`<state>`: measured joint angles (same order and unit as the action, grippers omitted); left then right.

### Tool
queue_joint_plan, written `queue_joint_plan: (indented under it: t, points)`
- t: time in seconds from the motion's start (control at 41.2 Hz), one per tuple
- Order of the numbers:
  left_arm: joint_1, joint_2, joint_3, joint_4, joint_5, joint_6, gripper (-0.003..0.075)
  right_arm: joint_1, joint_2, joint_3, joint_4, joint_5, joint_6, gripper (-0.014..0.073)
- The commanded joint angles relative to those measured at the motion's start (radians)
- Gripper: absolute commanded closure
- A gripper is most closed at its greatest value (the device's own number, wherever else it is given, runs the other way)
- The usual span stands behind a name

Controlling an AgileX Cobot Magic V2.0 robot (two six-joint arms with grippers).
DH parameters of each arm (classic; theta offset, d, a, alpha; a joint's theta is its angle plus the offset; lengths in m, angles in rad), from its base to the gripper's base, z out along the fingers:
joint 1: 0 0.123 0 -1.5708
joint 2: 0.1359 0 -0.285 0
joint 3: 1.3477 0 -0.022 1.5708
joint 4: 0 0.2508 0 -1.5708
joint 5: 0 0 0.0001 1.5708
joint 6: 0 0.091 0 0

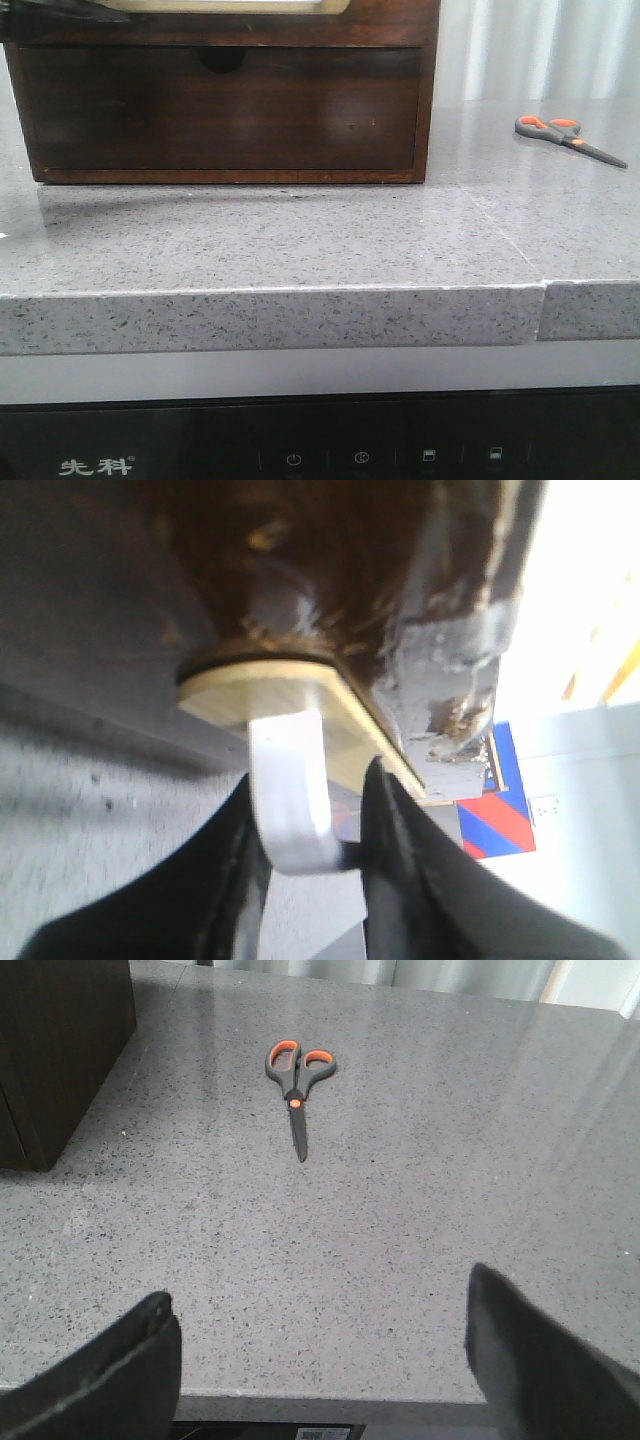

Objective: Put scissors in drawer with both arms
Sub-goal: 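Pull the drawer open toward the robot with the left gripper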

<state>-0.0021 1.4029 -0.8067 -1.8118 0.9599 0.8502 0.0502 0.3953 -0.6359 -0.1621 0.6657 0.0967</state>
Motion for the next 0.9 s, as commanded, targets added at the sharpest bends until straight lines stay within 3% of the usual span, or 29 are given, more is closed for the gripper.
queue_joint_plan:
  t: [0.0, 0.389, 0.607, 0.68, 0.874]
  points:
    - [-0.006, -0.118, 0.03, -0.047, 0.135, 0.091, 0.0637, -0.001, 0.017, -0.026, -0.017, -0.078, -0.001, -0.0008]
    - [-0.006, -0.427, 0.298, -0.047, 0.207, 0.112, 0.0637, -0.001, 0.017, -0.026, -0.017, -0.079, -0.001, -0.0008]
    - [-0.006, -0.554, 0.369, -0.047, 0.135, 0.088, 0.0616, -0.001, 0.017, -0.026, -0.017, -0.08, -0.001, -0.0008]
    - [-0.006, -0.554, 0.372, -0.047, 0.146, 0.088, 0.0545, -0.001, 0.017, -0.026, -0.017, -0.08, -0.001, -0.0008]
    - [-0.006, -0.554, 0.372, -0.047, 0.141, 0.077, 0.022, -0.001, 0.017, -0.026, -0.017, -0.08, -0.001, -0.0008]
